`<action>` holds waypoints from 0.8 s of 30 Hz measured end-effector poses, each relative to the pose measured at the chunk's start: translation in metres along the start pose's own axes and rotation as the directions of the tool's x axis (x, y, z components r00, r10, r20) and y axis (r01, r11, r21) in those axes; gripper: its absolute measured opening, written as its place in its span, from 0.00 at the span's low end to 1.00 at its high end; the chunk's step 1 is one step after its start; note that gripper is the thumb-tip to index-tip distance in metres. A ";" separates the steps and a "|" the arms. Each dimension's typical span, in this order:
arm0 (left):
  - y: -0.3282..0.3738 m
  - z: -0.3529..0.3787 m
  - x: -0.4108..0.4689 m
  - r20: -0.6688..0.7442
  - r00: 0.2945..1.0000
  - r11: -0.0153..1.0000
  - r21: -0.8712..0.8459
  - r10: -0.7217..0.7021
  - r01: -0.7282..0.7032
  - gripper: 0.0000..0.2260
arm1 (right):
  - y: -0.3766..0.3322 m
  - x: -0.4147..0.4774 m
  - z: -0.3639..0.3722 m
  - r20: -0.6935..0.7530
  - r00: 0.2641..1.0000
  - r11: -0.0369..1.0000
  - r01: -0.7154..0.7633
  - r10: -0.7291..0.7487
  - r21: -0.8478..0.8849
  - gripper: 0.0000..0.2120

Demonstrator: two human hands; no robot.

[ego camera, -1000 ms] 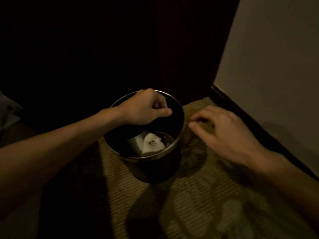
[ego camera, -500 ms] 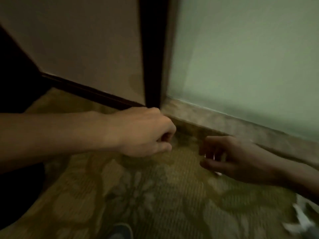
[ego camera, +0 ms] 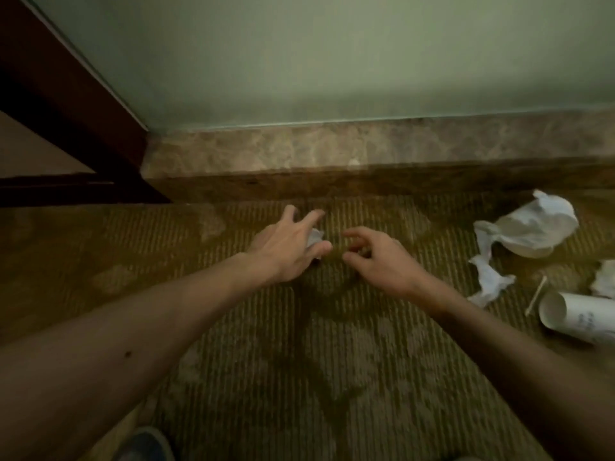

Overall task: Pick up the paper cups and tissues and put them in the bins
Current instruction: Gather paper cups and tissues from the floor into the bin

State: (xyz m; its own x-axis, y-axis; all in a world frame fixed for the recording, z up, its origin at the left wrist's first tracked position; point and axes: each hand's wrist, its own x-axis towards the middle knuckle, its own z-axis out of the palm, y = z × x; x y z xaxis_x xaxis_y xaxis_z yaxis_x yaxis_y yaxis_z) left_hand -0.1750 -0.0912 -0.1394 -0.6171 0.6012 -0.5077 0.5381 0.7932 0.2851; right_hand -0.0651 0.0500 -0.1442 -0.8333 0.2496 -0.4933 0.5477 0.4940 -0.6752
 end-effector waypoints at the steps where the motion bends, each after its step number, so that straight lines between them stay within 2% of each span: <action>1: 0.000 0.009 0.003 0.015 1.000 1.000 -0.006 -0.019 0.020 0.26 | 0.002 0.003 0.005 0.004 1.000 0.999 -0.030 0.030 0.033 0.22; 4: -0.004 0.029 0.005 -0.073 0.997 1.000 -0.005 -0.029 0.028 0.19 | 0.010 0.004 0.014 0.010 0.994 0.989 -0.106 0.105 0.101 0.21; 7: 0.006 0.046 0.001 -0.173 0.985 0.979 -0.202 0.003 -0.039 0.08 | 0.024 -0.014 0.008 -0.024 0.996 0.985 -0.079 0.084 0.154 0.19; 11: 0.058 0.070 -0.014 -0.177 0.984 0.829 -0.549 0.012 -0.109 0.16 | 0.066 -0.058 -0.019 -0.312 0.950 0.999 -0.023 0.013 -0.029 0.16; 15: 0.118 0.085 -0.016 -0.209 0.978 0.722 -0.672 0.027 -0.164 0.21 | 0.113 -0.097 -0.048 -0.529 0.848 0.954 -0.162 0.004 -0.253 0.19; 17: 0.138 0.093 -0.013 -0.207 0.978 0.706 -0.688 0.030 -0.168 0.22 | 0.129 -0.104 -0.053 -0.514 0.858 0.944 -0.185 0.020 -0.272 0.21; 20: 0.159 0.104 -0.005 -0.207 0.978 0.704 -0.690 0.028 -0.166 0.18 | 0.146 -0.103 -0.054 -0.381 0.923 0.951 -0.167 0.058 -0.261 0.20; 24: 0.177 0.111 0.004 -0.183 0.982 0.672 -0.733 -0.037 -0.111 0.10 | 0.154 -0.099 -0.057 -0.375 0.926 0.964 -0.135 0.040 -0.230 0.10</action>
State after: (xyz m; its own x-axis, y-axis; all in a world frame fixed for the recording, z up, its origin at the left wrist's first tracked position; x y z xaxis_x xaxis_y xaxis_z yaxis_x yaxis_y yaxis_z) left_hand -0.0188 0.0411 -0.1814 -0.7312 0.5791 -0.3605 0.0095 0.5370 0.8435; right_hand 0.0974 0.1495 -0.1683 -0.7779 0.5635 -0.2782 0.6231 0.6342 -0.4578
